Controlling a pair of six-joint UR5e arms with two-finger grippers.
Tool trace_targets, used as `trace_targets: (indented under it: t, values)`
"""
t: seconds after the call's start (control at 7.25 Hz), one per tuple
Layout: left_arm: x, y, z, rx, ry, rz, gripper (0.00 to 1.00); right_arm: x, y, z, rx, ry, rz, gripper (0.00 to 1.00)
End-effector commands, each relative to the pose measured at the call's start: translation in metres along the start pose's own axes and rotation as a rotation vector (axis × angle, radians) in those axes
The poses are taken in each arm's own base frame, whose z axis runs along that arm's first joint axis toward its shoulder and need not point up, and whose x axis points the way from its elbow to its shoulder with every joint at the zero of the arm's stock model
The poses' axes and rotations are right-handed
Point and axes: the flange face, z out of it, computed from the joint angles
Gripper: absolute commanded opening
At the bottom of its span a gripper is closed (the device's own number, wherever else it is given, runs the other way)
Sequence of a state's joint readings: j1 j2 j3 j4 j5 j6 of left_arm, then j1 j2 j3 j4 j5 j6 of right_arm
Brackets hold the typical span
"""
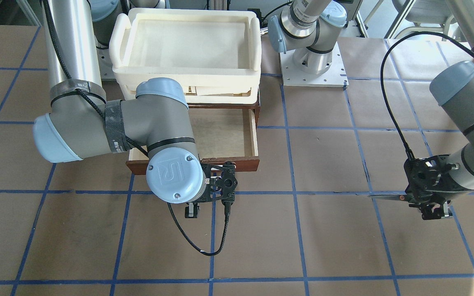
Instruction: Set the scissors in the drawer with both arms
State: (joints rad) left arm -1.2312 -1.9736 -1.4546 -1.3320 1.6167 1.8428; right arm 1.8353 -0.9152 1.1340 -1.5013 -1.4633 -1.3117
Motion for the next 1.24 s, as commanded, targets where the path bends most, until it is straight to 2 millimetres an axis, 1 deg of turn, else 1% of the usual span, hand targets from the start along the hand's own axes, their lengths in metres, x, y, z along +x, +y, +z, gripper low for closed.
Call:
trace_targets:
  t: [0.0,0.14,0.28,0.41,0.69,0.83,0.97,1.1]
  values:
    - [0.000,-0.006,0.001,0.003,0.002,0.008,0.00,0.011,-0.001,0.002,0.010,0.040,-0.001,0.62]
    - [0.000,-0.019,0.000,0.003,-0.001,0.024,0.00,0.015,0.000,0.003,0.016,0.048,0.003,0.62]
    - [0.000,-0.031,-0.003,0.001,-0.004,-0.020,0.00,0.016,0.003,0.002,0.033,0.044,0.028,0.87]
    - [0.001,-0.044,-0.007,0.031,-0.017,-0.035,0.00,0.011,0.006,-0.010,0.038,0.060,0.072,1.00]
    - [0.006,-0.085,-0.016,0.036,-0.025,-0.089,0.00,-0.025,0.014,-0.077,0.073,0.172,0.262,1.00]
    - [0.013,-0.118,-0.024,0.036,-0.021,-0.115,0.00,-0.044,0.021,-0.105,0.085,0.221,0.305,1.00]
    - [0.023,-0.160,-0.031,0.034,-0.029,-0.131,0.00,-0.068,0.031,-0.130,0.108,0.253,0.378,1.00]
    - [0.038,-0.201,-0.039,0.035,-0.039,-0.139,0.00,-0.101,0.048,-0.153,0.134,0.275,0.511,1.00]
